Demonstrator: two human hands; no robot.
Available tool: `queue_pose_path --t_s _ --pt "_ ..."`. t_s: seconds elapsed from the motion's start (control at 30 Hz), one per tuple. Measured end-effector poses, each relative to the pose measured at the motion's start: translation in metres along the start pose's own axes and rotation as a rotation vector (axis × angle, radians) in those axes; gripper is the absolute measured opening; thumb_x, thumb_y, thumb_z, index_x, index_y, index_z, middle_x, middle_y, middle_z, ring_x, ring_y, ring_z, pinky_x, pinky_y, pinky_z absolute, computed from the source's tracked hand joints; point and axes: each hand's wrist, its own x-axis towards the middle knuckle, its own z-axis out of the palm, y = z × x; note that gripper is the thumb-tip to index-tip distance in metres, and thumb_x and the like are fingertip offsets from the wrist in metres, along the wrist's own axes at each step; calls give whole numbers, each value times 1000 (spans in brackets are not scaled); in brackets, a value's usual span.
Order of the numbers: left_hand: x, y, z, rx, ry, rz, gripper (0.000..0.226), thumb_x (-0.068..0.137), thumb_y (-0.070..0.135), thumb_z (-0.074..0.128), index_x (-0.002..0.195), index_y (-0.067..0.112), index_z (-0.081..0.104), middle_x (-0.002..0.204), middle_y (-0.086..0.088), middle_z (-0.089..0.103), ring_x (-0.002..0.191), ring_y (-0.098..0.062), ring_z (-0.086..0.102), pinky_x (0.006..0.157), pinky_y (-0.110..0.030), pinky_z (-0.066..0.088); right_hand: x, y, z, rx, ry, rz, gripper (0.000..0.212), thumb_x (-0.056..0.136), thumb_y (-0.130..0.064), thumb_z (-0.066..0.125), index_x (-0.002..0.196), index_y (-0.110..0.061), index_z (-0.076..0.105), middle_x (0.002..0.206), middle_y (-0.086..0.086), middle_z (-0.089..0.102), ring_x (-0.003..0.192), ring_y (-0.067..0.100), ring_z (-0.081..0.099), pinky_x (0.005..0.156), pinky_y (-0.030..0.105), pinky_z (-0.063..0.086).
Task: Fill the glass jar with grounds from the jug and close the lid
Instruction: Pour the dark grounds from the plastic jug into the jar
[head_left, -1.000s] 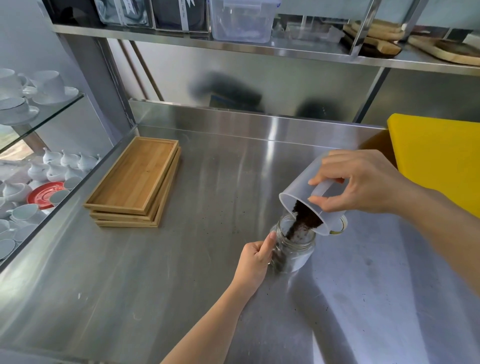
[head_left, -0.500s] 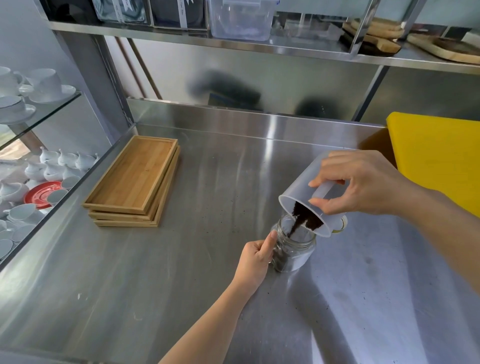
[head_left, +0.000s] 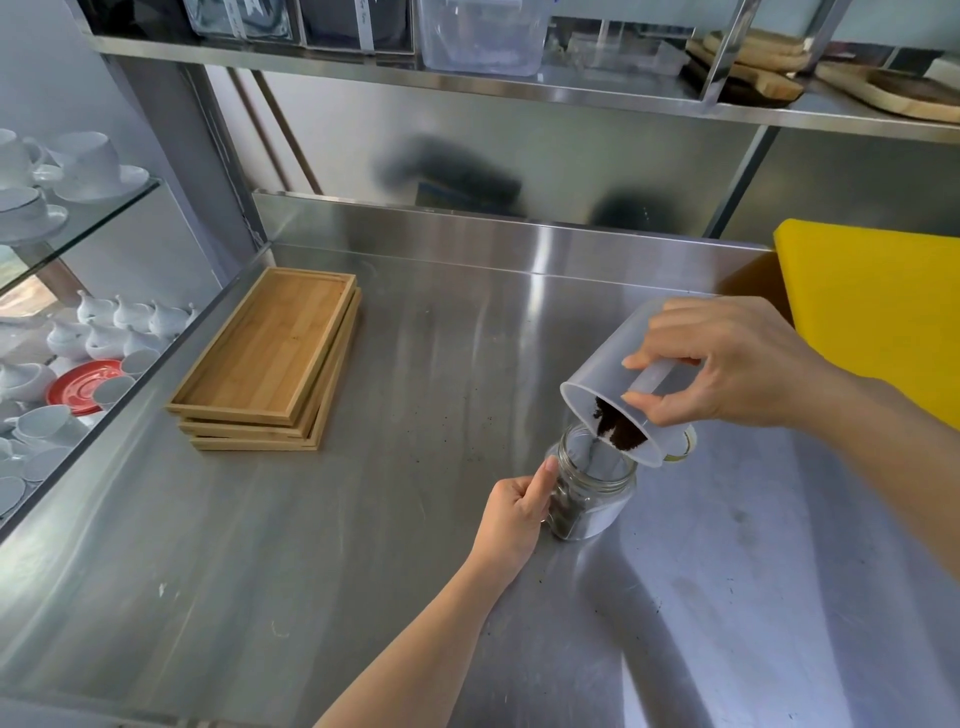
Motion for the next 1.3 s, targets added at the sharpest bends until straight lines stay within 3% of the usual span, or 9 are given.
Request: queue_pose_path --t_s 0.43,0.53,0.63,0.93,1.2,1.3 --pt "0 0 0 3 -6 -2 61 93 48 45 42 28 18 42 11 16 47 -9 13 49 -27 12 1 3 3 -22 -21 13 25 62 -30 82 74 -11 70 69 -9 46 61 13 44 51 14 26" --pt "0 0 -1 6 -5 -2 62 95 46 45 43 28 17 42 11 16 47 -9 13 47 -26 12 0 1 4 -25 -18 -14 25 61 -29 83 73 -12 70 68 -9 46 62 12 42 50 16 28" --pt "-1 1 0 2 -2 0 61 95 45 46 44 27 17 42 11 16 47 -9 13 47 -25 13 0 1 5 -31 -27 -19 25 60 -29 84 71 -12 69 63 -4 56 60 15 45 45 24 39" --pt "-1 0 -1 21 10 -3 60 94 47 46 46 25 17 45 11 17 48 -10 15 46 -24 14 2 -2 1 -37 9 -48 25 60 -28 85 69 -11 68 67 -10 39 60 13 37 50 15 21" --pt "0 -1 -1 12 8 1 60 94 47 46 47 25 17 45 10 17 49 -11 16 48 -25 15 2 -5 -1 -53 2 -64 25 58 -24 86 69 -10 68 66 -9 37 59 14 36 51 14 20" --pt "0 -1 -1 10 13 1 59 94 47 47 47 25 18 46 9 18 50 -12 16 49 -27 15 3 -7 -3 -52 13 -76 25 60 -25 85 68 -9 69 65 -9 38 59 14 36 47 20 27"
